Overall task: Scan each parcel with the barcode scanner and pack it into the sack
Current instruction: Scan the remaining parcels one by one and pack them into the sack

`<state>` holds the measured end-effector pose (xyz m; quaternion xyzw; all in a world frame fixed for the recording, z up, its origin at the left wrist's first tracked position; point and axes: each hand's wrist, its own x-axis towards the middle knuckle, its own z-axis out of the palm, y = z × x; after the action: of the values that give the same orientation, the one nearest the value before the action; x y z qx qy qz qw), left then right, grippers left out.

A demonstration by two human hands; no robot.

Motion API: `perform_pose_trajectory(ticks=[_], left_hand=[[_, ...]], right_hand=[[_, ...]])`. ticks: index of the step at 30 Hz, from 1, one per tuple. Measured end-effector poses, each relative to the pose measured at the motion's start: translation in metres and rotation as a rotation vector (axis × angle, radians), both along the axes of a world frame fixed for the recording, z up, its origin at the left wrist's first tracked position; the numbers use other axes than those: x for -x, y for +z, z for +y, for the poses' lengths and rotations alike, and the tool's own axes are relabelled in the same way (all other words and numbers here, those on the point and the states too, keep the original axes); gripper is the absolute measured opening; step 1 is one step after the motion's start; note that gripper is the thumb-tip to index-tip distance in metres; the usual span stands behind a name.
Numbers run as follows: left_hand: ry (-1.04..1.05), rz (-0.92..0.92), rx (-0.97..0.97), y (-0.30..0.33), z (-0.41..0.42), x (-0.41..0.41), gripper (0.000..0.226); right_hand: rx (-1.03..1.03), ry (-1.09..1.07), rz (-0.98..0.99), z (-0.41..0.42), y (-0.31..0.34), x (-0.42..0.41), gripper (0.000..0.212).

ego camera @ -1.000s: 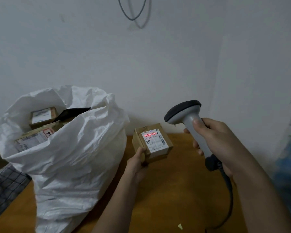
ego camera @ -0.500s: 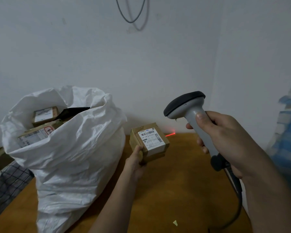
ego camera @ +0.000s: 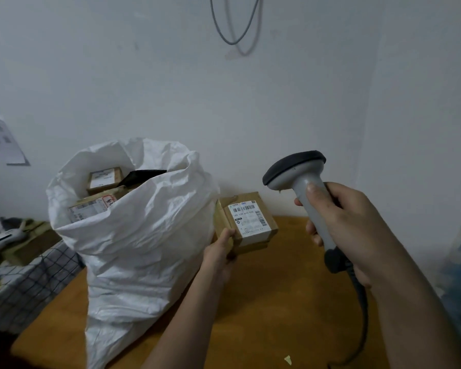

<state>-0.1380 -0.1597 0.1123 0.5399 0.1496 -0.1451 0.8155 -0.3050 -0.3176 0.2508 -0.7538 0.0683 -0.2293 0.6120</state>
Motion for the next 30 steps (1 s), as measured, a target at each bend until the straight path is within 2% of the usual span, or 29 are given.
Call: perform_pose_trajectory(ticks=[3,8,11,14,18,21,23,27,30], left_hand=[[0.062,-0.133,-0.073,0.031,0.022,-0.001,0.052],[0.221,-0.459,-0.274,0.095,0.081,-0.010,0.046],[0.361,-0.605,-0.424,0.128,0.120,-0.026,0.060],[0.471,-0.702,-0.680,0.151,0.155,-0.051,0.074],[0.518,-0.793,-1.043,0.165,0.195,-0.092,0.092],[0.454,-0.872,-1.231,0.168,0.221,-0.127,0.101],[0.363,-0.891,-1.318,0.170,0.238,-0.151,0.096],[0.071,-0.845,-1.407,0.176,0.272,-0.190,0.067],[-0.161,-0.996,-1.364,0.184,0.286,-0.200,0.038]], right_hand=[[-0.106,0.003,-0.015,0.008,-0.008,-0.020,0.029],[-0.368,0.095,0.062,0.027,-0.024,-0.057,0.032],[-0.480,0.147,0.086,0.050,-0.035,-0.076,0.033],[-0.523,0.139,0.077,0.072,-0.039,-0.097,0.022],[-0.431,0.037,-0.015,0.102,-0.036,-0.132,0.015],[-0.374,-0.069,-0.065,0.131,-0.038,-0.165,0.016],[-0.369,-0.137,-0.099,0.152,-0.040,-0.190,0.016],[-0.328,-0.267,-0.145,0.189,-0.042,-0.239,0.020],[-0.259,-0.367,-0.101,0.206,-0.043,-0.267,0.034]])
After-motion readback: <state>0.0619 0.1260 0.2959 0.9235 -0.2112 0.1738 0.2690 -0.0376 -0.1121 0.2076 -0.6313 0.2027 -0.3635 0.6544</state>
